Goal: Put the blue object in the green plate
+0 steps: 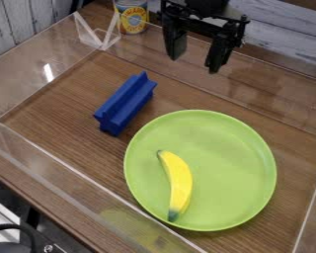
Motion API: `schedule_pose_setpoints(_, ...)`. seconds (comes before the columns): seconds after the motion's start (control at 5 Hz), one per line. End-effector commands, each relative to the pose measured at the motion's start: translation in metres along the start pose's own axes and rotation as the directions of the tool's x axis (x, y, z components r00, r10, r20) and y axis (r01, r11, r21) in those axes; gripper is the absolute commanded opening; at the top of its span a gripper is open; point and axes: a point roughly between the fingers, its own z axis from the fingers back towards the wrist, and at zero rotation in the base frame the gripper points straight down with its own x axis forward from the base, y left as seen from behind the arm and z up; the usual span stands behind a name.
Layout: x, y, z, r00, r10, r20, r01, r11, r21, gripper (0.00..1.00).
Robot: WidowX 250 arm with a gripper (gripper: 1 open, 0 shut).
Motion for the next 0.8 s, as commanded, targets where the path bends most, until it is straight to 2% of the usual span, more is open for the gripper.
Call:
schedule_pose_setpoints(0.0,-0.004,0.008,-0.007,1.000,0.013,-0.010,-0.013,1.000,0.001,1.00)
schedule_pose_setpoints(0.2,-0.010,0.019,-0.013,0.999,0.034,-0.013,-0.034,0.999,0.003,1.00)
schedule_pose_setpoints(0.6,-0.025,0.055,-0.017,0.993,0.106,0.050,-0.106,0.994,0.012,1.00)
